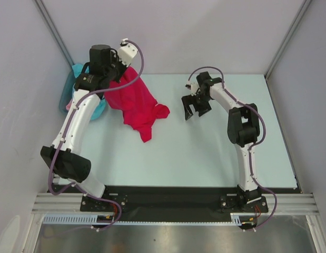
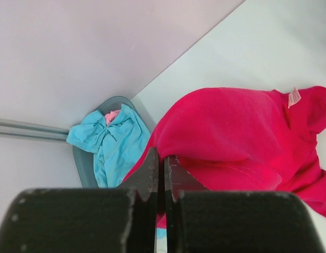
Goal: Fold and stack the t-shirts
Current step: Move the tshirt to the center of the board
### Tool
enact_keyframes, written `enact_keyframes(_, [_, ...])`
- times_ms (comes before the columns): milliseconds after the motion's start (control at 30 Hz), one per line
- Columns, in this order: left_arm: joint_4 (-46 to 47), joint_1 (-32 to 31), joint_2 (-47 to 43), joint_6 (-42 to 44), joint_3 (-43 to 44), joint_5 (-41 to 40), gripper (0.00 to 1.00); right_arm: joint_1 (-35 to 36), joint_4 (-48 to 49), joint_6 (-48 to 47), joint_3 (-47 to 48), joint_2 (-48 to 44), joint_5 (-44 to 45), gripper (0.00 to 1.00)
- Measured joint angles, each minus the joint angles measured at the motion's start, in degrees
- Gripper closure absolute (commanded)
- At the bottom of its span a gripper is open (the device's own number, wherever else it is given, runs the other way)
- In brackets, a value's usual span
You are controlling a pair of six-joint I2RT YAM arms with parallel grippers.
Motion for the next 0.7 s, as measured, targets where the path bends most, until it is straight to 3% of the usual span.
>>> enact_keyframes(200, [1.77,-0.98,3.85,-1.31,7.48,-3.48,1.00,1.16,-0.81,0.00,4.61,2.38,-0.96,0.01])
enact_keyframes(400, [3.19,-3.63,7.45,-1.22,12.68,-7.39,1.00,3.37,2.12,-0.33,2.23,1.01,0.17,0.04])
enact_keyframes(700, [0.42,-5.29,14.16,-2.73,12.76,-10.95,1.00,16.65,16.55,-9.40,-11.78,-11.50,17.66,0.03])
